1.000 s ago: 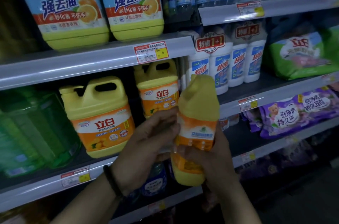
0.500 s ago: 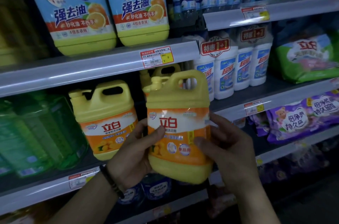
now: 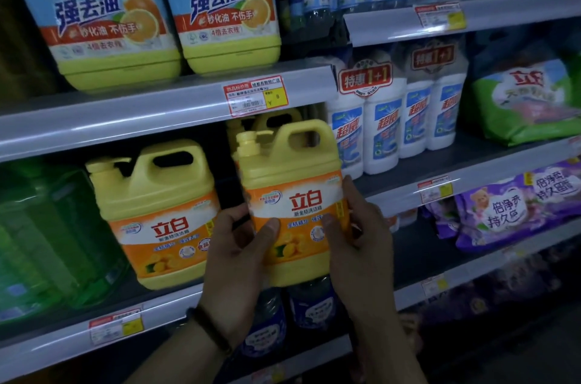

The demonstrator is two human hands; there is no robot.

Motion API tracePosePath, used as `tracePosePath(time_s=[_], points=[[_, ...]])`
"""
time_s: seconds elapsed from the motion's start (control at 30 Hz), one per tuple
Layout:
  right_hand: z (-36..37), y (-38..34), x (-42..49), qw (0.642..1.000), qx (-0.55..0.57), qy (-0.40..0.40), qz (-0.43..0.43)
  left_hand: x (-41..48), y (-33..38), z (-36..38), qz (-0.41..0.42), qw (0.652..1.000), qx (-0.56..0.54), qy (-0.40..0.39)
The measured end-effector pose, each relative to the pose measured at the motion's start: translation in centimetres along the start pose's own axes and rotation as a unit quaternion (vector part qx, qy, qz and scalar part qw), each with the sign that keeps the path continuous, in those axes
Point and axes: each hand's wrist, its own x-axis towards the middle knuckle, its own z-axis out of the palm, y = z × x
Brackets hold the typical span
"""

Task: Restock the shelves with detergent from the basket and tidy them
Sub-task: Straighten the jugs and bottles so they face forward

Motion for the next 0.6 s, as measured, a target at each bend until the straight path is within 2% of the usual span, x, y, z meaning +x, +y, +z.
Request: tracePosePath(time_s=[0.13, 0.3, 0.43, 0.6], points=[[1.9, 0.5, 0.7, 0.998, 0.052, 0.019, -0.014, 0.8, 0.9, 0.0, 0.031, 0.998, 0.047, 0.004], [3.9, 1.0, 1.3, 0.997, 0.041, 0.038, -0.058, 1.6, 1.5, -0.2, 0.012, 0.998, 0.069, -0.007], [5.0, 2.9, 2.0, 0.998, 0.033, 0.037, -0.028, 1.8, 1.8, 0.1, 0.029, 0.991, 0.115, -0.056], [4.4, 3.9, 2.3, 1.000, -0.005, 0.004, -0.017, 2.0, 1.5, -0.3, -0.001, 0.989, 0.137, -0.057]])
